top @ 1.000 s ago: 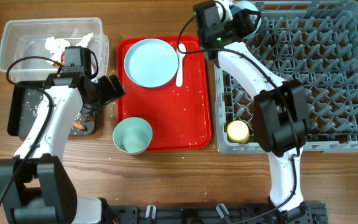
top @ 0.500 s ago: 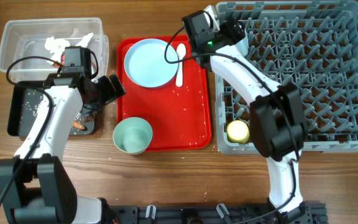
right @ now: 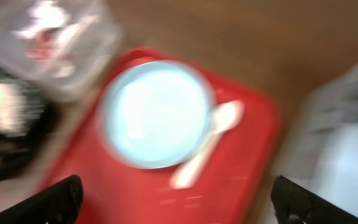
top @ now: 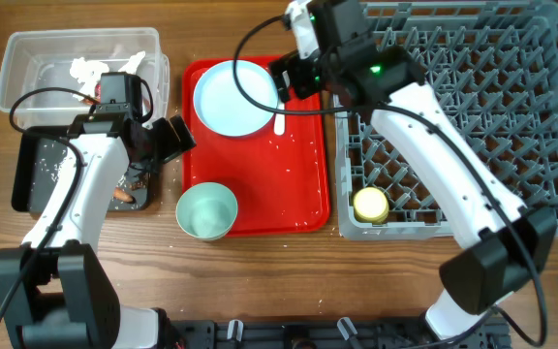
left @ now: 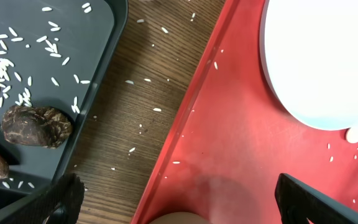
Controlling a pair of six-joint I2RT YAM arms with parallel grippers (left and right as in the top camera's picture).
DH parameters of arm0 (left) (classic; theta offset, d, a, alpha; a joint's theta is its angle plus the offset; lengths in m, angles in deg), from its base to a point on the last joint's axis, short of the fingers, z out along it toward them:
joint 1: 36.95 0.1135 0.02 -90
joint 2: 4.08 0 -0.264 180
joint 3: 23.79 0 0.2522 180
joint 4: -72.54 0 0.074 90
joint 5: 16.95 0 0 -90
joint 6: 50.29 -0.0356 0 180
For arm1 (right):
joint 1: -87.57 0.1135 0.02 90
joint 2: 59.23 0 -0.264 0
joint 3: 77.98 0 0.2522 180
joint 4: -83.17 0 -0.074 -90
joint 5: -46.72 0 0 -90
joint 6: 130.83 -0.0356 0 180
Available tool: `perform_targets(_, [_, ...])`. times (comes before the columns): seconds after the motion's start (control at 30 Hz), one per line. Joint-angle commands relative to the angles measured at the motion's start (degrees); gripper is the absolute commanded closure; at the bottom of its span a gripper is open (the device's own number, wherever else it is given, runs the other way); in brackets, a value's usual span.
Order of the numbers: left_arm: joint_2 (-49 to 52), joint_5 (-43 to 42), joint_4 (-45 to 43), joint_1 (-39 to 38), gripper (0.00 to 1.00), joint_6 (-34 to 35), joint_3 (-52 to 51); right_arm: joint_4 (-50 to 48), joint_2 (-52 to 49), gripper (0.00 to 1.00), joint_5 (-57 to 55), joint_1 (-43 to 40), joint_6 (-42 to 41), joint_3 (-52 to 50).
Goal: Sort waste into correct bins and load items into the dishwasher rack
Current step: 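Return the right gripper to the red tray and grasp the mint-green bowl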
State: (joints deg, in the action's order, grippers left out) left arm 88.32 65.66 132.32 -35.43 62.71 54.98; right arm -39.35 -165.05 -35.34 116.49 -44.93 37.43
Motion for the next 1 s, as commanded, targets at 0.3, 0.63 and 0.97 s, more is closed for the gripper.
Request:
perform_targets(0.3, [-1.29,8.31,-4.57,0.37,0.00,-0.28,0.70,11.04,-13.51,0.20,13.18,8.13,-20.50,-0.15])
perform_targets(0.63, [-2.21,25.22,-4.87,0.39,0.00,5.38,5.42,12.90,-17.49,0.35,12.04,15.61,-24.04,-0.15])
perform_targets(0.97, [-8.17,29.14,-5.99,4.00,0.00,5.35,9.49,13.79,-22.45,0.70,13.60,16.55,-24.37,-0.15])
